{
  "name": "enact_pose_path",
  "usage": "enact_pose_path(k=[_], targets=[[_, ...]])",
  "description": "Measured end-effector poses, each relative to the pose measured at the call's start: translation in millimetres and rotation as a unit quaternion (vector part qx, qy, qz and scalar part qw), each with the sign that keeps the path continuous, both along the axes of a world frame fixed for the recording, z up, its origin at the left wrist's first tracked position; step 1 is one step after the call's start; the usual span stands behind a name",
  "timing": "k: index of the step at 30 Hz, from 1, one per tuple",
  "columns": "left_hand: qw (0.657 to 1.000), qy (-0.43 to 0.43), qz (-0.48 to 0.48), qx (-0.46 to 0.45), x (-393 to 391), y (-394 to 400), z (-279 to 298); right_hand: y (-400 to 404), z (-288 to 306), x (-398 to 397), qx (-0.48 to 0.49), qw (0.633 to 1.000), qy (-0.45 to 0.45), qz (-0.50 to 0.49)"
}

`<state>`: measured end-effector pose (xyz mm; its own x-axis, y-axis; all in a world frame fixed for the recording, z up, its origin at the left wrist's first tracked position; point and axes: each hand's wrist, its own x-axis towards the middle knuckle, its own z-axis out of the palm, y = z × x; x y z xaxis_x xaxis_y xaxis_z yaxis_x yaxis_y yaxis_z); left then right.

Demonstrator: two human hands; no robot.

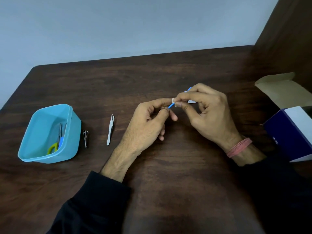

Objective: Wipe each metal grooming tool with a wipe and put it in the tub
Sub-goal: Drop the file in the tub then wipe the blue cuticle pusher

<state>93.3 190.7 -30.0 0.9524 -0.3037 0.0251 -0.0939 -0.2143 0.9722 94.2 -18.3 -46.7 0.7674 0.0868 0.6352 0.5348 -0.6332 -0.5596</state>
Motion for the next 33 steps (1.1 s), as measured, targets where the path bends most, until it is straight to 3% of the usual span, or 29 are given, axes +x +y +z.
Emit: enact_pose_path(k=[19,29,33], targets=[[1.0,0.006,0.01,-0.008,-0.5,-1.2,2.3,-1.0,0.7,0.6,0.03,0.999,-0.01,-0.038],[1.0,0.007,0.016,-0.016,0.1,-1.0,2.1,1.0,0.4,-0.7,0.012,1.0,-0.007,-0.007],[1.0,0.007,0.017,-0.008,0.5,-1.1,1.5,-2.7,-1.6,3.6,0.04,0.998,-0.001,-0.043]])
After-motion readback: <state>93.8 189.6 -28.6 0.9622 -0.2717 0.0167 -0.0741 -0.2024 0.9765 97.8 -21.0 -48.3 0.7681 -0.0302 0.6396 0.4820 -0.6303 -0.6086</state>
